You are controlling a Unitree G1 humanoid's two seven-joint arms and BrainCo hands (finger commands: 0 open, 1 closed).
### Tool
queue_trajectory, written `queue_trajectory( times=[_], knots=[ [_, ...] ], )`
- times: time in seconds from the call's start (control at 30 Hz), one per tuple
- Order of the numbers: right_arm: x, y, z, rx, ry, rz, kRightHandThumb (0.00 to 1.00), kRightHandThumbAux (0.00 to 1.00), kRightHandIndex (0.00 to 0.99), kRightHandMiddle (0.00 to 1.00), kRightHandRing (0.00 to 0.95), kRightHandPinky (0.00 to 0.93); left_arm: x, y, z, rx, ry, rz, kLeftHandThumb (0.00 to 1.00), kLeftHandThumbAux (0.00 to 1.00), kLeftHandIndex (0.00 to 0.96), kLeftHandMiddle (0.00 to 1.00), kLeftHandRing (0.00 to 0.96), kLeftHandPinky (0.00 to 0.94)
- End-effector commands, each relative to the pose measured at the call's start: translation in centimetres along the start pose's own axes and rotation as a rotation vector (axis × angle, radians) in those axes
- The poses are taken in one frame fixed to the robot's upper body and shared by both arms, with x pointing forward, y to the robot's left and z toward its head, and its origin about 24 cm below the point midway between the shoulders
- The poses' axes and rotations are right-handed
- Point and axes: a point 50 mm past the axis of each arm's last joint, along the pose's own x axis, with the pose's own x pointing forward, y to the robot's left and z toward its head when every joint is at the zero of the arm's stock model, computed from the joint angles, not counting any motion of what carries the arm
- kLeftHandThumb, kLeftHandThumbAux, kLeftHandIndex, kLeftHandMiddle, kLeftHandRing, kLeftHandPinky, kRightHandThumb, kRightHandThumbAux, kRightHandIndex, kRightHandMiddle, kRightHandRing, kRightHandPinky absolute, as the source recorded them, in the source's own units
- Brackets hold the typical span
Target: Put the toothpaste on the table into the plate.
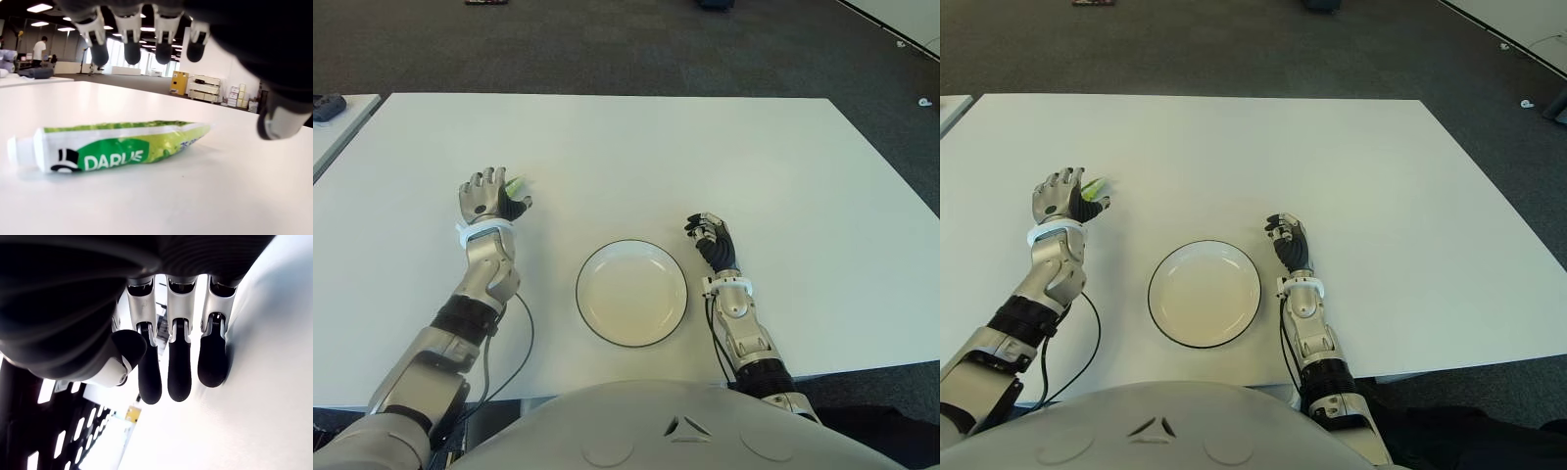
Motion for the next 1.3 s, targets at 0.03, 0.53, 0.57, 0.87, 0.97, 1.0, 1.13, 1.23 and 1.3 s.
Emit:
queue_trajectory(
  times=[0.03,0.53,0.57,0.87,0.97,1.0,1.13,1.23,1.3],
  knots=[
    [-0.4,0.2,-0.8,-0.013,0.044,0.010,0.830,0.698,0.371,0.485,0.469,0.438,-0.3,0.0,0.3,0.013,-0.078,0.003,0.353,0.490,0.004,0.100,0.077,0.157],
    [-0.3,0.1,-1.0,-0.012,0.054,-0.001,0.829,0.699,0.369,0.486,0.470,0.431,-0.7,0.2,0.9,0.059,-0.188,-0.015,0.425,0.513,0.302,0.384,0.366,0.420],
    [-0.3,0.1,-1.0,-0.013,0.054,-0.003,0.829,0.699,0.369,0.486,0.469,0.426,-0.7,0.2,0.9,0.068,-0.189,-0.026,0.422,0.512,0.313,0.396,0.381,0.435],
    [-0.2,-0.1,-1.0,-0.025,0.054,-0.009,0.828,0.699,0.370,0.484,0.462,0.406,-0.8,0.3,0.7,0.117,-0.181,-0.081,0.384,0.513,0.349,0.442,0.429,0.439],
    [-0.2,-0.1,-1.0,-0.024,0.054,-0.008,0.828,0.699,0.370,0.485,0.463,0.411,-0.9,0.4,0.5,0.133,-0.166,-0.090,0.369,0.508,0.333,0.420,0.402,0.398],
    [-0.2,-0.1,-1.0,-0.023,0.054,-0.008,0.828,0.698,0.370,0.485,0.463,0.410,-0.9,0.5,0.4,0.137,-0.162,-0.091,0.364,0.505,0.321,0.406,0.383,0.373],
    [-0.2,-0.2,-1.0,-0.021,0.053,-0.006,0.828,0.698,0.370,0.486,0.464,0.411,-0.9,0.7,0.1,0.160,-0.140,-0.101,0.353,0.493,0.263,0.340,0.307,0.295],
    [-0.2,-0.2,-1.0,-0.018,0.051,-0.003,0.828,0.698,0.370,0.486,0.465,0.416,-0.6,0.8,-0.4,0.190,-0.110,-0.118,0.335,0.481,0.169,0.231,0.198,0.198],
    [-0.2,-0.2,-1.0,-0.015,0.050,-0.001,0.828,0.699,0.369,0.487,0.466,0.419,-0.1,0.8,-0.9,0.209,-0.088,-0.129,0.321,0.472,0.102,0.167,0.136,0.145]
  ],
)
